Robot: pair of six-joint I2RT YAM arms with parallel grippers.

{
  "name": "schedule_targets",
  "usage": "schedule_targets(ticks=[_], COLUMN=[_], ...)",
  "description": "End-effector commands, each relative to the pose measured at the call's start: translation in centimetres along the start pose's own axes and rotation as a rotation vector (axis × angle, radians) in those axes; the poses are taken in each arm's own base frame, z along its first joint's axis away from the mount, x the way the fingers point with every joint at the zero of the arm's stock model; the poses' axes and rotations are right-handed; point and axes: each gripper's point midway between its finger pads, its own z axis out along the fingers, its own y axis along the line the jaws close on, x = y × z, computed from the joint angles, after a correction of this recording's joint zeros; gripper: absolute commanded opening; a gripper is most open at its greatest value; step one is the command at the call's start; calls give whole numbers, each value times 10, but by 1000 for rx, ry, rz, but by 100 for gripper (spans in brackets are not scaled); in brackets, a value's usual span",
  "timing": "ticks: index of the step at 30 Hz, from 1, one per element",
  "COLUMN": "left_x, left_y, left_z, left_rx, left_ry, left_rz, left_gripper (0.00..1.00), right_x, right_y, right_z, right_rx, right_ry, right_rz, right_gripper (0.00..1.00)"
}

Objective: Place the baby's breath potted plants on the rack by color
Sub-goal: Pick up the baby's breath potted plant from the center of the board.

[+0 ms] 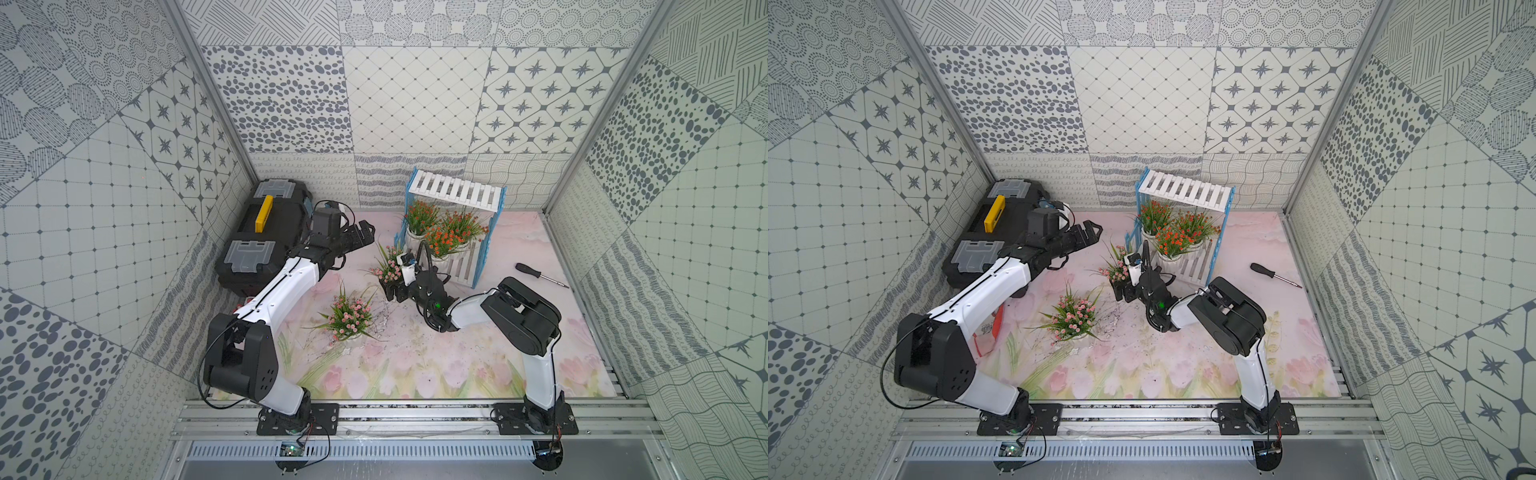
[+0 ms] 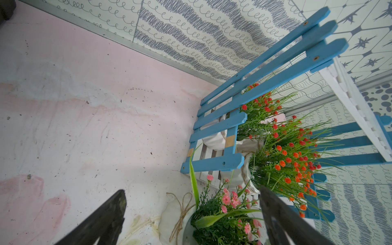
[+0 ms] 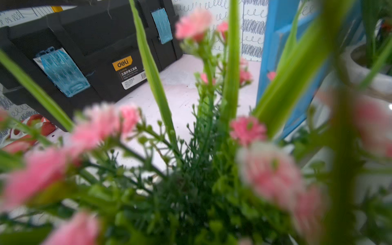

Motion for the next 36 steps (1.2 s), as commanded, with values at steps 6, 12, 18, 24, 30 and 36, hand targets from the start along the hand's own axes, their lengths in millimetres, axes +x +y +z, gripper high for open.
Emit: schedule_targets(ticks=[6, 12, 18, 24, 30, 36], left_x=[-2, -1, -3, -3, -3, -3], left_y=[-2, -1, 0, -1, -1, -3], left_z=[-1, -3, -4, -4, -5, -5], left_rx=[15, 17, 13, 15, 18, 24], left_ry=[-18, -21, -34, -34, -38, -39], left_rz=[1, 0, 3, 7, 6, 3], left_gripper=[98, 98, 98, 98, 98, 98], right_x=[12, 19, 21, 20, 23, 30], right_y=[1, -6, -12, -14, -14, -12], right_z=[13, 12, 14, 14, 14, 13], right_rx=[-7, 23, 56, 74, 79, 69], right_ry=[85, 84, 89, 91, 109, 137], right_rz=[17, 34, 35, 37, 24, 25], right_gripper=[98, 98, 95, 89, 85, 94])
